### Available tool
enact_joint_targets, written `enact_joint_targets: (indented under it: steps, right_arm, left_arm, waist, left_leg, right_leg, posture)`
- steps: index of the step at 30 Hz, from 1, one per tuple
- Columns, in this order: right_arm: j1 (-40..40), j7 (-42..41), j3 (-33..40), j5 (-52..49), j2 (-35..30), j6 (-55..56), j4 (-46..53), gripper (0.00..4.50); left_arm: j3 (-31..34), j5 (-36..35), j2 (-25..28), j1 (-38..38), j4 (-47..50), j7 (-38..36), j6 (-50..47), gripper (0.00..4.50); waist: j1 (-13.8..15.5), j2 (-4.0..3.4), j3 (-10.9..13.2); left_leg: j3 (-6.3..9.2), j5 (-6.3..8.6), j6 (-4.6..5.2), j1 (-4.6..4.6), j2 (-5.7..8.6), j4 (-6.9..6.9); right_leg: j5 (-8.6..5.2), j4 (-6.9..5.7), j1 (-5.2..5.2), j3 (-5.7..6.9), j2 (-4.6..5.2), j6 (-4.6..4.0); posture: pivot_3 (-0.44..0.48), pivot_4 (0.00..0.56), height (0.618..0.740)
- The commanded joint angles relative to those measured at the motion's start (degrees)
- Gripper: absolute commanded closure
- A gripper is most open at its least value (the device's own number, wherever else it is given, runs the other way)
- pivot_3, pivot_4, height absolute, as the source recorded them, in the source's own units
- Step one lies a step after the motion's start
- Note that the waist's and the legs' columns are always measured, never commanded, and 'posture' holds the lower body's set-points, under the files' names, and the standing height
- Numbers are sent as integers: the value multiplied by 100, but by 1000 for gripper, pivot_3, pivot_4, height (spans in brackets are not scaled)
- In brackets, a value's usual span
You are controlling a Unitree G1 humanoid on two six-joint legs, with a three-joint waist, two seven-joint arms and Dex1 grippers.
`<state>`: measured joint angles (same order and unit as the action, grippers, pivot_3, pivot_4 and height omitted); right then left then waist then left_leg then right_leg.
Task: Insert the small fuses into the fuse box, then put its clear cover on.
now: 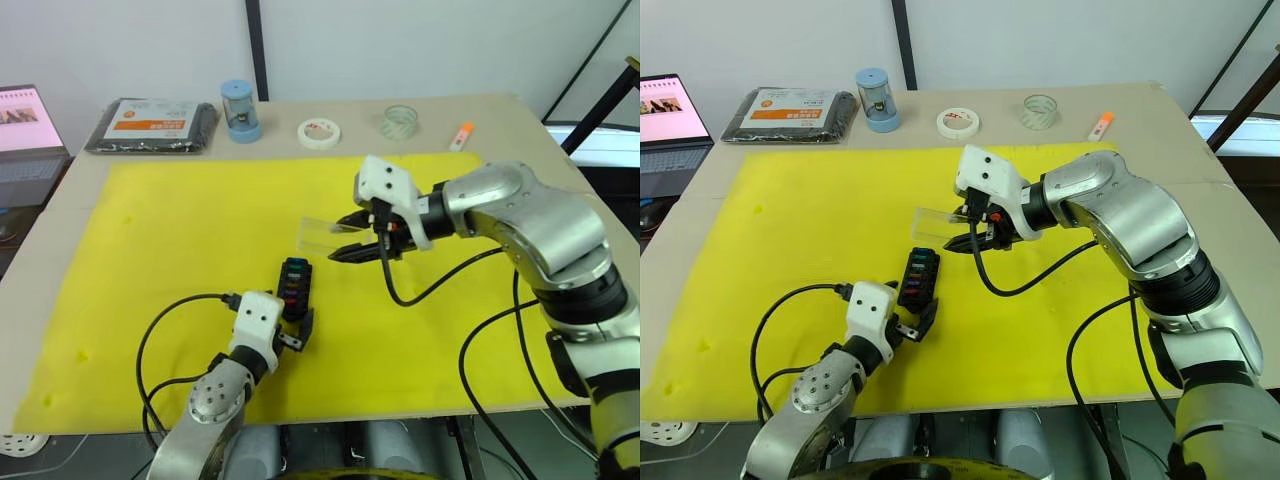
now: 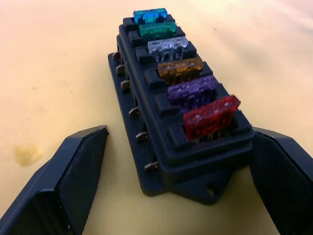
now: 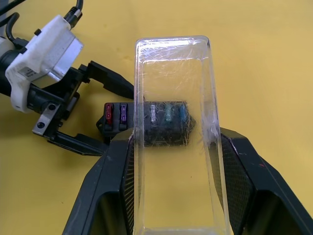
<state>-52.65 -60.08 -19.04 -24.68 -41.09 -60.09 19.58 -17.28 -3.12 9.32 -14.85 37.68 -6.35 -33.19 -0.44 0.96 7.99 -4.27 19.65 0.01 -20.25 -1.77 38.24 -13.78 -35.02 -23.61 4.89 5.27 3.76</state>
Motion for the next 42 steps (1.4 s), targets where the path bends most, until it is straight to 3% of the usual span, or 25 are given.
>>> enact_joint_targets:
  steps: [1,4,8,14,18,20,22,25,30,34,42]
  right_arm:
    - [-152,30,158,-71,-1,74,189,2618]
    - [-136,34,144,-86,-21,97,199,2618]
    - [-123,28,119,-64,-46,148,188,2618]
    - [-89,24,108,-40,-77,210,168,2618]
    - [-62,-17,154,-108,-129,188,206,2618]
    - [13,-125,169,-212,-244,119,355,2618]
    - [97,-212,161,-265,-368,129,467,2618]
    - [300,-317,75,-251,-655,158,699,2618]
    - [684,-253,118,-350,-977,-25,1180,2618]
    - [874,182,32,-292,-860,-306,1438,2618]
    - [1037,756,-97,-359,-653,-812,1672,2618]
  left_arm:
    - [-36,67,-129,70,-113,107,7,0]
    - [-29,82,-158,103,-137,112,30,553]
    - [-24,96,-142,140,-119,88,74,1728]
    - [250,-101,185,69,94,-256,-47,1725]
    - [825,-954,907,425,51,-1452,-85,1725]
    - [920,-1477,1675,888,-256,-2777,107,1725]
    - [917,-1792,2169,1310,-634,-3717,337,1725]
    - [641,-1853,2487,2278,-1701,-4896,887,1725]
    - [105,-1531,2421,3533,-3334,-6190,1813,1725]
    - [-217,-1280,2232,4053,-4182,-6744,2305,1725]
    - [-350,-808,1744,4437,-5154,-6764,2993,1725]
  waist:
    - [1,0,0]
    - [-2,0,0]
    - [2,0,0]
    - [-12,0,0]
    - [-16,-1,0]
    - [2,-1,1]
    - [19,-5,3]
    - [46,-5,2]
    - [102,-4,2]
    - [105,-3,2]
    - [135,-2,1]
  left_leg:
    - [0,0,0,0,0,0]
    - [0,0,0,0,0,0]
    - [0,0,0,-1,1,0]
    - [0,0,0,0,1,0]
    - [1,0,0,-1,-2,0]
    - [1,0,0,-1,-1,0]
    - [7,-1,-2,-9,1,3]
    - [5,-1,-2,-11,7,4]
    - [-2,-9,-17,-12,13,6]
    - [-8,-14,-25,-12,16,6]
    - [-2,-12,-21,-14,7,11]
  right_leg:
    - [0,0,0,0,1,0]
    - [0,-1,0,1,11,0]
    - [0,0,0,3,12,0]
    - [0,0,-2,5,13,0]
    - [0,-3,-5,6,10,-1]
    - [-1,-3,-5,6,11,-1]
    - [-1,-2,-6,16,1,-2]
    - [0,-2,-1,17,4,0]
    - [1,-2,2,17,0,2]
    - [1,-1,2,17,-12,2]
    - [1,-4,8,17,-14,2]
  posture:
    - [0,150,740]
    - [0,150,740]
    - [0,150,740]
    - [0,150,740]
    - [0,150,740]
    - [0,150,740]
    - [0,150,740]
    - [0,150,740]
    - [0,150,740]
    - [0,150,740]
    - [0,150,740]
